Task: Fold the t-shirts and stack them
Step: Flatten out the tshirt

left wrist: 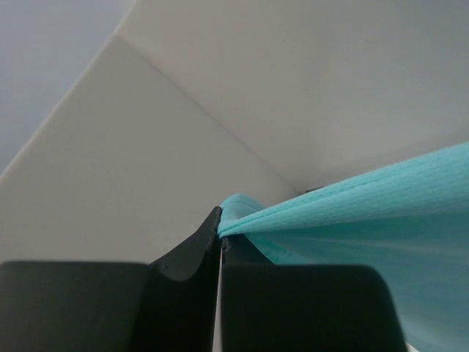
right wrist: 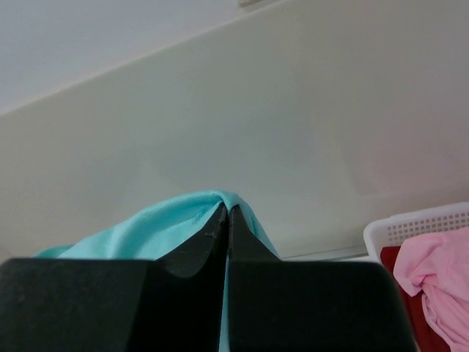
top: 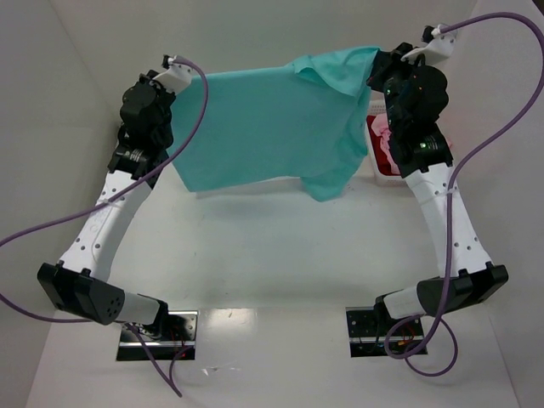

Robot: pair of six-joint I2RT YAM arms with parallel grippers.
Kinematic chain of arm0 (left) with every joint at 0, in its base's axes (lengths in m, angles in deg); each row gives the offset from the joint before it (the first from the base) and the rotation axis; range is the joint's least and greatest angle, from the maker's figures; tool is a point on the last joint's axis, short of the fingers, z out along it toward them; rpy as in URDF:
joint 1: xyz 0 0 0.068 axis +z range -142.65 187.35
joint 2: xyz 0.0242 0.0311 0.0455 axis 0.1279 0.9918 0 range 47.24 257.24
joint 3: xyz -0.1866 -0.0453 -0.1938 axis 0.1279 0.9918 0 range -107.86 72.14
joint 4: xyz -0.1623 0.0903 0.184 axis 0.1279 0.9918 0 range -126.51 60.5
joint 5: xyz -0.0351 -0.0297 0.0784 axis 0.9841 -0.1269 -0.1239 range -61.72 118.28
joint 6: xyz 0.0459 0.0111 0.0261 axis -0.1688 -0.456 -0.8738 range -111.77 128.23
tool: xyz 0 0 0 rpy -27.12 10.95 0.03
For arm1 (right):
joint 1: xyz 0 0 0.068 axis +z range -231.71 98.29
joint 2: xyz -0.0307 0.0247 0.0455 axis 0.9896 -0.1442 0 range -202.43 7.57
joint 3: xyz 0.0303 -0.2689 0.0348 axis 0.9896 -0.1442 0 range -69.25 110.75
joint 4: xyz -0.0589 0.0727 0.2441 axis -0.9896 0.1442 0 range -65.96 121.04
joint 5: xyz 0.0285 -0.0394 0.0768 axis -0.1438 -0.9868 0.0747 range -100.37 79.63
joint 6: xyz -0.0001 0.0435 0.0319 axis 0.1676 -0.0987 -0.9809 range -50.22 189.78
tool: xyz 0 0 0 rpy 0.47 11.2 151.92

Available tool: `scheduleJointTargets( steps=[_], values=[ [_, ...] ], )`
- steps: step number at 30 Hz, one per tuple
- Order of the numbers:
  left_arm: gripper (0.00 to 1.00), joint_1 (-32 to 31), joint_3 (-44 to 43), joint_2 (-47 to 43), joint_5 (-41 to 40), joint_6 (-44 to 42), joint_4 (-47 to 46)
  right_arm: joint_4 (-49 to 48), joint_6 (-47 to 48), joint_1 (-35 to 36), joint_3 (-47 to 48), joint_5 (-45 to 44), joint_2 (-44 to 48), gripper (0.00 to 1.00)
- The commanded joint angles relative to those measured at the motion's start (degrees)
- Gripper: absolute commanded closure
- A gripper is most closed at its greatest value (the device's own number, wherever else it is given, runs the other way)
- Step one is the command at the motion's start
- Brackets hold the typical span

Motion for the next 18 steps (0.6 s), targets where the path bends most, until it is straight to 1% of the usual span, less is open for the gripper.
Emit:
scheduleJointTargets(
  steps=[1, 3, 4, 6, 7, 9, 11, 14, 16, 18],
  values=[
    [1.00, 0.2, -2.7, -1.2, -4.4, -2.0, -8.3, -4.1, 0.0, -1.3, -0.5, -1.7, 4.4, 1.00],
    [1.00, 0.2, -4.4, -0.1, -3.9, -2.9, -8.3, 0.4, 0.7, -1.3, 2.7, -2.4, 2.4, 1.00],
    [1.00, 0.2, -6.5, 0.5, -4.5, -2.9, -8.3, 0.5, 0.7, -1.3, 3.6, -1.8, 2.4, 1.00],
    [1.00, -0.4, -8.4, 2.6, -6.2, -5.1, -8.3, 0.5, 0.1, -1.3, 2.7, -0.7, 3.5, 1.00],
    [1.00, -0.4, -9.0, 2.6, -6.3, -5.1, -8.8, -1.3, 0.1, -1.3, 0.9, -0.2, 5.5, 1.00],
    [1.00, -0.4, -9.8, 3.2, -7.0, -5.7, -9.5, -1.3, -0.6, -1.3, 0.3, -0.2, 6.9, 1.00],
    [1.00, -0.4, -10.3, 3.2, -7.0, -5.2, -9.5, 0.8, -0.6, -1.3, 1.0, -0.7, 7.6, 1.00],
    [1.00, -0.4, -10.3, 1.7, -7.0, -4.4, -10.3, 0.8, -1.1, -1.3, 1.0, -0.2, 10.3, 1.00],
    [1.00, -0.4, -10.9, 0.3, -5.6, -2.8, -9.6, 1.6, -1.1, -1.3, 1.0, -0.2, 10.9, 1.00],
    [1.00, -0.4, -9.7, -1.5, -5.6, -2.1, -9.1, 2.4, -1.1, -1.3, 1.0, 0.4, 11.7, 1.00]
  ],
)
